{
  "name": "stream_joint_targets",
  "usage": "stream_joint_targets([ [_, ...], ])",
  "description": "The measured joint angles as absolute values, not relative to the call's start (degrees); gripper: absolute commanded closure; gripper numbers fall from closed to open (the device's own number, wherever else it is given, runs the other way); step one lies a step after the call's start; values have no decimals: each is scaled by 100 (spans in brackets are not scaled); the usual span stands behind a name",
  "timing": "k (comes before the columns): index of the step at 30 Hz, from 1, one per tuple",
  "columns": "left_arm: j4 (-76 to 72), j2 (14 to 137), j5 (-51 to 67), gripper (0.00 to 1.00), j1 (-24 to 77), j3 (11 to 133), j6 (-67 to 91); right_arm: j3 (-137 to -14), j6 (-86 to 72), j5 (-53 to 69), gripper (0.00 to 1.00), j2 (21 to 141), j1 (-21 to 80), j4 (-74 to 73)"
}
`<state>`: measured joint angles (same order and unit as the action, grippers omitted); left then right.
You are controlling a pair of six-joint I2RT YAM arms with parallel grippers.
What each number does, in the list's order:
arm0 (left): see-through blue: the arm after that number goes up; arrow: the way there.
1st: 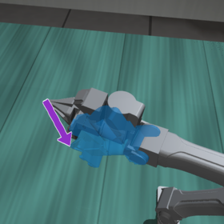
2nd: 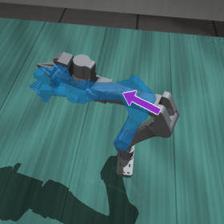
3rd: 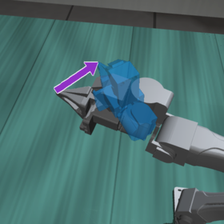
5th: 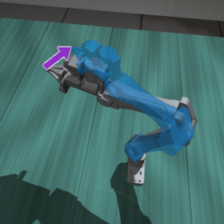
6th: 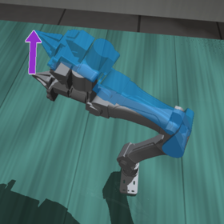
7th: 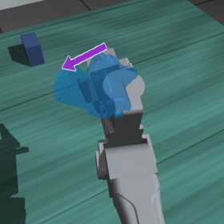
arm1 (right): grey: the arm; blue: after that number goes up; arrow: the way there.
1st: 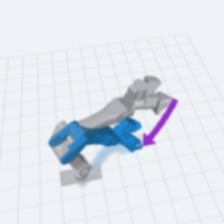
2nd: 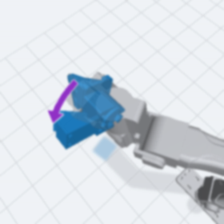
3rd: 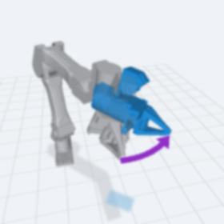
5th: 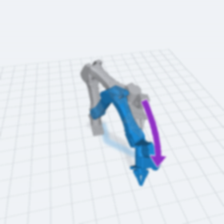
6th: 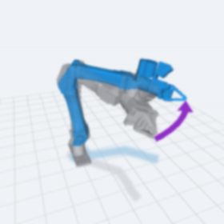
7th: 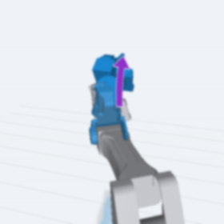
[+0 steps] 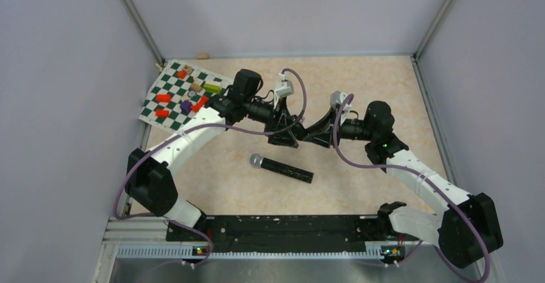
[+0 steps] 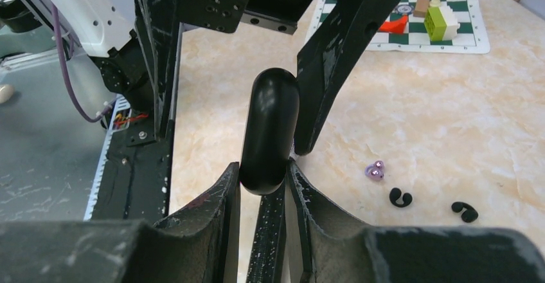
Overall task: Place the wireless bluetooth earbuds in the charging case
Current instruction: Open the charging case.
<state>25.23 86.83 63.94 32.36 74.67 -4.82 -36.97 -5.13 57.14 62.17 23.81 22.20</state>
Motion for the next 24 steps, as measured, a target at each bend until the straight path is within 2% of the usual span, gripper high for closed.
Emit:
stream_joint_targets([
  [6, 2738, 8761, 6243, 28, 3275, 7511, -644, -3793, -259, 5739, 96, 6228, 2381, 1957],
  [19, 2746, 8761, 6152, 41, 3291, 7511, -738, -3881, 10, 5944, 96, 6320, 2381, 1592],
  [24, 2808, 8761, 6055, 57, 3398, 7511, -895, -3883, 27, 5975, 97, 6340, 2381, 1579],
])
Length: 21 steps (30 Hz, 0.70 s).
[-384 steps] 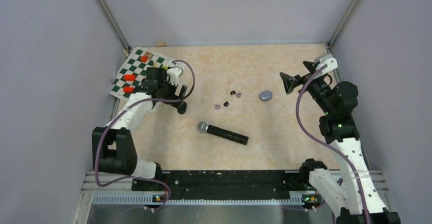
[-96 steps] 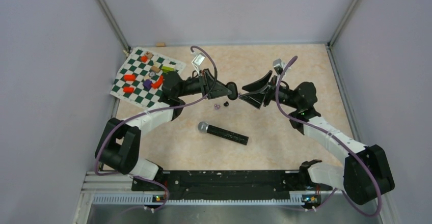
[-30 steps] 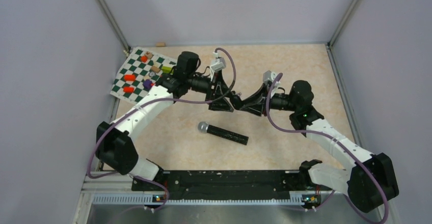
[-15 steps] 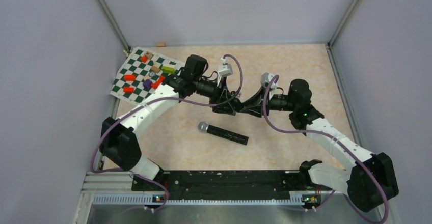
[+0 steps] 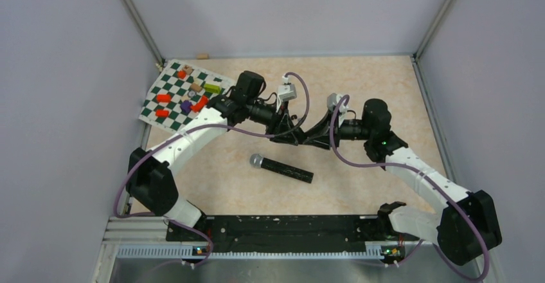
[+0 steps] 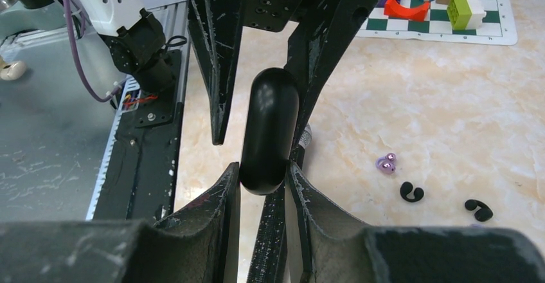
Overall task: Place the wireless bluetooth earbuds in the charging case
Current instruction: Open the charging case.
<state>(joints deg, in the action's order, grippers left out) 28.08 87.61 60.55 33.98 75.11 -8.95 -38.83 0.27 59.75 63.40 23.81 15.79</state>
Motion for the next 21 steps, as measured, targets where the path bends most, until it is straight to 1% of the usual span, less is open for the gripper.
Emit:
stream_joint_targets([
  [7, 2834, 8761, 5946, 82, 3439, 7511, -1096, -3916, -71, 6082, 96, 6381, 2375, 1542],
  [17, 2867, 8750, 5898, 95, 3446, 7511, -1105, -3942, -217, 6112, 96, 6440, 2355, 1542],
  [19, 2853, 8748, 5878, 97, 3448, 7511, -1094, -3942, -224, 6110, 92, 6440, 2351, 1551],
  [21, 2825, 8748, 5857, 100, 3454, 7511, -1081, -3942, -239, 6101, 84, 6440, 2344, 1562],
])
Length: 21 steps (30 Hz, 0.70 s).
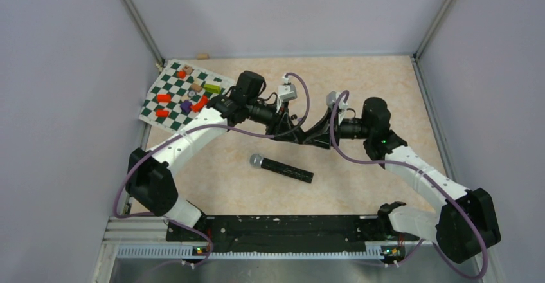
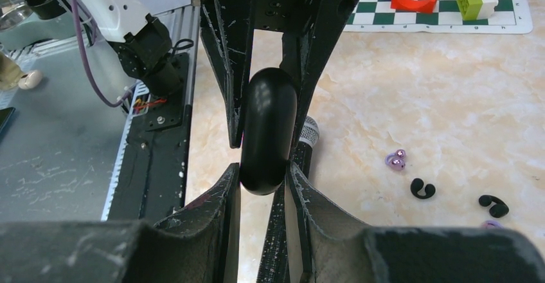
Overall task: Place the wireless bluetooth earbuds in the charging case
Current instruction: Open the charging case.
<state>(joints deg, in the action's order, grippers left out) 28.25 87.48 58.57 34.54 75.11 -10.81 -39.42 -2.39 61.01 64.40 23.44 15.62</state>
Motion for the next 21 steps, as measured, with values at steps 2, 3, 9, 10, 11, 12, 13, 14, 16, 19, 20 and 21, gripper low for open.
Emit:
stream_joint_targets([
  [2, 2812, 8739, 5841, 100, 3454, 7511, -1068, -3942, -257, 6077, 79, 6440, 2344, 1579],
  [3, 2808, 8737, 5835, 100, 3454, 7509, -1068, -3942, -259, 6071, 77, 6440, 2344, 1584],
  [9, 2738, 8720, 5804, 100, 3457, 7509, -1074, -3942, -279, 6034, 73, 6412, 2296, 1592],
  [10, 2718, 8715, 5802, 100, 3457, 7509, -1081, -3942, -281, 6025, 73, 6403, 2283, 1599],
  [11, 2696, 8713, 5800, 100, 3457, 7509, -1090, -3944, -298, 6014, 72, 6390, 2270, 1605],
  [12, 2668, 8711, 5800, 100, 3457, 7509, -1096, -3942, -311, 6005, 72, 6377, 2257, 1608],
  [13, 2648, 8709, 5800, 100, 3457, 7509, -1107, -3942, -322, 5999, 72, 6366, 2244, 1612],
  [14, 2633, 8705, 5795, 100, 3459, 7509, -1116, -3942, -336, 5994, 72, 6359, 2233, 1616],
  [16, 2602, 8696, 5791, 100, 3459, 7509, -1138, -3942, -368, 5986, 71, 6342, 2209, 1627],
  [19, 2591, 8674, 5767, 100, 3461, 7509, -1197, -3944, -432, 5979, 71, 6322, 2174, 1649],
  [20, 2591, 8672, 5760, 100, 3461, 7509, -1208, -3944, -458, 5977, 71, 6313, 2158, 1660],
  [21, 2582, 8672, 5758, 100, 3461, 7509, -1221, -3944, -480, 5975, 71, 6298, 2139, 1669],
])
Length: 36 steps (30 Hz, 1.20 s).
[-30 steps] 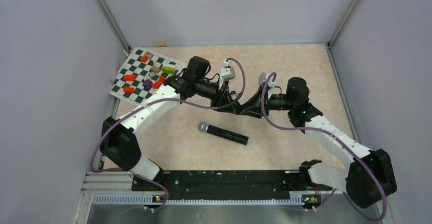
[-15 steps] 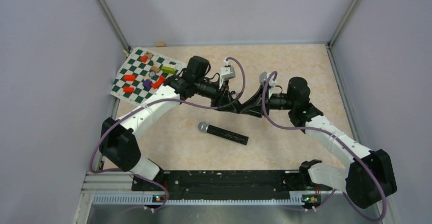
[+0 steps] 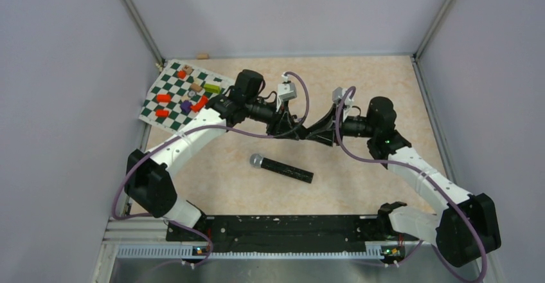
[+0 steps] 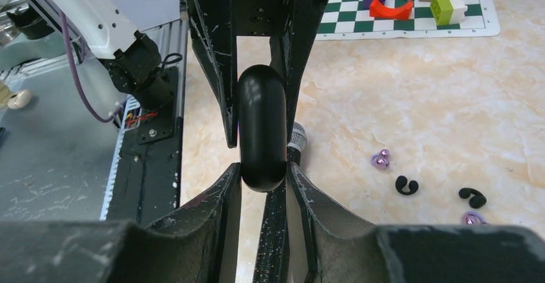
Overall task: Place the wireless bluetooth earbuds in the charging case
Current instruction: Open the charging case, then pick up the earbud from the center of the board.
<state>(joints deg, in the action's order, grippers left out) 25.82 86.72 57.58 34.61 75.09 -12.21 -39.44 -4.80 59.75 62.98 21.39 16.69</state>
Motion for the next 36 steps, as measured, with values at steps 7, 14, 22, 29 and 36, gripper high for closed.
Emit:
stream_joint_targets([
  [7, 2574, 8650, 5721, 100, 3461, 7485, -1280, -3944, -666, 5972, 71, 6241, 2036, 1719],
  [14, 2770, 8635, 5688, 100, 3498, 7435, -1315, -3944, -718, 5911, 68, 6187, 1894, 1931],
  [22, 2827, 8635, 5760, 100, 3531, 7435, -1337, -3944, -926, 5937, 62, 6189, 1894, 2283],
  [29, 2930, 8632, 5708, 100, 3472, 7437, -1466, -3955, -897, 5802, 46, 6187, 1894, 2248],
  [36, 2803, 8204, 5710, 100, 2593, 7347, -1474, -4617, -753, 5076, 44, 6353, 1885, 1732],
])
